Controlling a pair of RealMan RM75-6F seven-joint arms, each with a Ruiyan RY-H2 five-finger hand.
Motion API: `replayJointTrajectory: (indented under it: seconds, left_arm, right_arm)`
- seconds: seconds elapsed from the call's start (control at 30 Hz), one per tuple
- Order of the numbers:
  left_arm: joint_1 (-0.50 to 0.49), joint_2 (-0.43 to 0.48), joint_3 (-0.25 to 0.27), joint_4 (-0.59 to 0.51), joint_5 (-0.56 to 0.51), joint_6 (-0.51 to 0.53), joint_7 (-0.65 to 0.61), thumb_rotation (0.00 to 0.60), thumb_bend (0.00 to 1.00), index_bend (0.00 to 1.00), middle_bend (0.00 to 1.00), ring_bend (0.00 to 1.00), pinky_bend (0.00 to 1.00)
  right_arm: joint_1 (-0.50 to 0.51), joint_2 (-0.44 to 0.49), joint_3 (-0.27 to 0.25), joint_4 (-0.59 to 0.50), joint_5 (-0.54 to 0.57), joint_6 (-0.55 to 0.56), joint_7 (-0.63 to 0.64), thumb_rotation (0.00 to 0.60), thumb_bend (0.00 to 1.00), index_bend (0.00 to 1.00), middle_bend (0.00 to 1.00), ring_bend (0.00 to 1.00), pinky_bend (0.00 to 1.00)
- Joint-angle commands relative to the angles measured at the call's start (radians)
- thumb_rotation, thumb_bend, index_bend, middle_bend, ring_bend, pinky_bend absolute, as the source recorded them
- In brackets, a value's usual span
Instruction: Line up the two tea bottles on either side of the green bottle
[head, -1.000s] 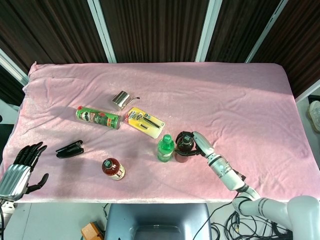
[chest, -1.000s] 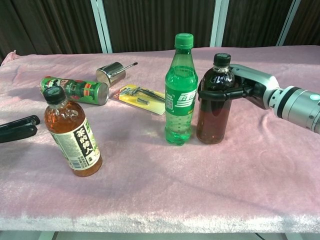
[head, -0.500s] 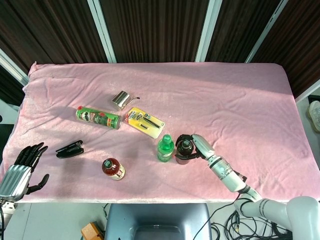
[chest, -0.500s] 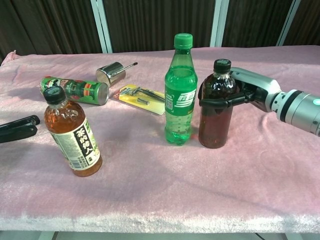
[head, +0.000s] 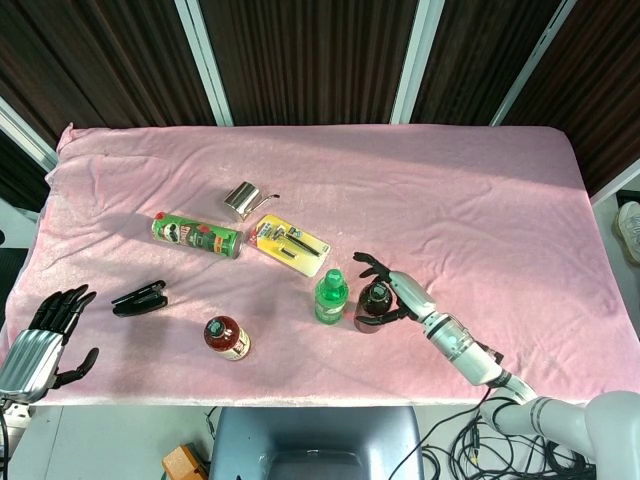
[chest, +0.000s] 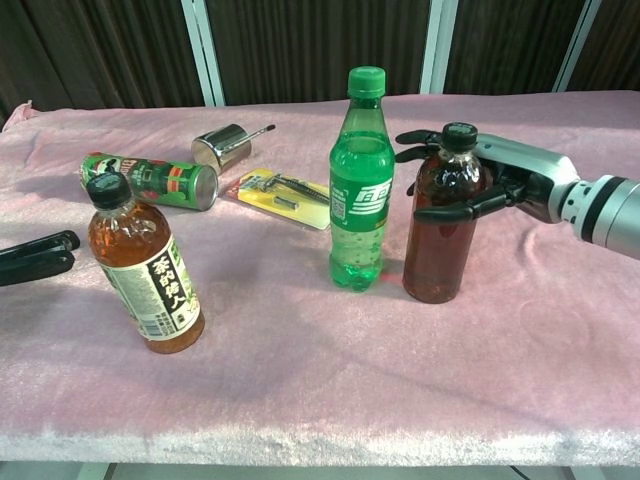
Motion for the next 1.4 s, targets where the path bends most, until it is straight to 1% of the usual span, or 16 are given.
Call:
replayJointTrajectory:
  seconds: [0.03, 0.13, 0.33, 0.47, 0.53, 0.67, 0.7, 0.77, 0.8, 0.87, 0.97, 1.0, 1.1, 1.3, 1.4]
  left_arm:
    - [0.0, 0.0, 0.0, 0.0, 0.0, 0.0, 0.0, 0.6, 0.38, 0.0, 0.0, 0.0, 0.0]
    - [0.0, 0.0, 0.0, 0.001, 0.0, 0.0, -0.003, 0.6, 0.38, 0.0, 0.0, 0.0, 0.0]
    - [0.0, 0.001, 0.001, 0.002, 0.003, 0.003, -0.007, 0.6, 0.38, 0.0, 0.0, 0.0, 0.0]
    - [0.0, 0.0, 0.0, 0.004, 0.006, 0.008, -0.02, 0.6, 0.37, 0.0, 0.0, 0.0, 0.0]
    - [-0.004, 0.0, 0.004, 0.011, 0.024, 0.015, -0.046, 0.6, 0.36, 0.0, 0.0, 0.0, 0.0]
    - [-0.024, -0.007, 0.021, 0.052, 0.106, 0.045, -0.178, 0.6, 0.35, 0.0, 0.0, 0.0, 0.01]
    - [-0.032, -0.016, 0.025, 0.073, 0.133, 0.059, -0.228, 0.6, 0.35, 0.0, 0.0, 0.0, 0.01]
    - [-0.043, -0.038, 0.026, 0.108, 0.162, 0.083, -0.291, 0.6, 0.34, 0.0, 0.0, 0.0, 0.02]
    - [-0.052, -0.064, 0.025, 0.13, 0.182, 0.104, -0.344, 0.6, 0.34, 0.0, 0.0, 0.0, 0.02]
    - [-0.069, -0.124, 0.024, 0.183, 0.207, 0.134, -0.452, 0.6, 0.33, 0.0, 0.0, 0.0, 0.02]
    - [-0.087, -0.207, 0.032, 0.254, 0.218, 0.153, -0.598, 0.6, 0.31, 0.0, 0.0, 0.0, 0.01]
    - [-0.092, -0.242, 0.042, 0.281, 0.219, 0.153, -0.664, 0.6, 0.31, 0.0, 0.0, 0.0, 0.01]
    - [-0.105, -0.314, 0.072, 0.334, 0.225, 0.14, -0.8, 0.6, 0.3, 0.0, 0.0, 0.0, 0.0]
    - [-0.121, -0.43, 0.069, 0.403, 0.185, 0.105, -0.847, 0.6, 0.29, 0.0, 0.0, 0.0, 0.0]
    - [-0.14, -0.451, 0.083, 0.408, 0.179, 0.061, -0.858, 0.6, 0.29, 0.0, 0.0, 0.0, 0.0]
  right_arm:
    - [-0.001, 0.007, -0.002, -0.007, -0.003, 0.005, -0.002, 0.6, 0.25, 0.0, 0.16, 0.26, 0.44]
    - [-0.005, 0.023, -0.005, -0.023, -0.01, 0.019, -0.016, 0.6, 0.23, 0.0, 0.14, 0.23, 0.41]
    - [-0.029, 0.085, -0.023, -0.09, -0.026, 0.057, -0.059, 0.6, 0.18, 0.0, 0.06, 0.12, 0.37]
    - [-0.065, 0.164, -0.052, -0.161, -0.053, 0.11, -0.124, 0.6, 0.18, 0.0, 0.01, 0.05, 0.33]
    - [-0.102, 0.224, -0.078, -0.204, -0.077, 0.164, -0.197, 0.6, 0.18, 0.0, 0.0, 0.02, 0.31]
    - [-0.218, 0.354, -0.141, -0.294, -0.119, 0.302, -0.426, 0.6, 0.18, 0.0, 0.0, 0.0, 0.23]
    - [-0.261, 0.392, -0.167, -0.317, -0.129, 0.343, -0.493, 0.6, 0.18, 0.0, 0.0, 0.0, 0.21]
    - [-0.317, 0.433, -0.197, -0.341, -0.138, 0.392, -0.565, 0.6, 0.18, 0.0, 0.0, 0.0, 0.16]
    - [-0.36, 0.457, -0.22, -0.344, -0.142, 0.43, -0.603, 0.6, 0.17, 0.0, 0.0, 0.0, 0.15]
    - [-0.426, 0.477, -0.248, -0.331, -0.153, 0.492, -0.646, 0.6, 0.18, 0.0, 0.0, 0.0, 0.12]
    - [-0.478, 0.483, -0.265, -0.301, -0.17, 0.543, -0.659, 0.6, 0.17, 0.0, 0.0, 0.0, 0.12]
    - [-0.491, 0.484, -0.27, -0.289, -0.182, 0.558, -0.65, 0.6, 0.17, 0.0, 0.0, 0.0, 0.12]
    - [-0.505, 0.485, -0.275, -0.265, -0.218, 0.586, -0.621, 0.6, 0.17, 0.0, 0.0, 0.0, 0.12]
    - [-0.511, 0.482, -0.278, -0.243, -0.265, 0.596, -0.593, 0.6, 0.18, 0.0, 0.0, 0.0, 0.12]
    - [-0.518, 0.488, -0.274, -0.246, -0.275, 0.607, -0.587, 0.6, 0.17, 0.0, 0.0, 0.0, 0.12]
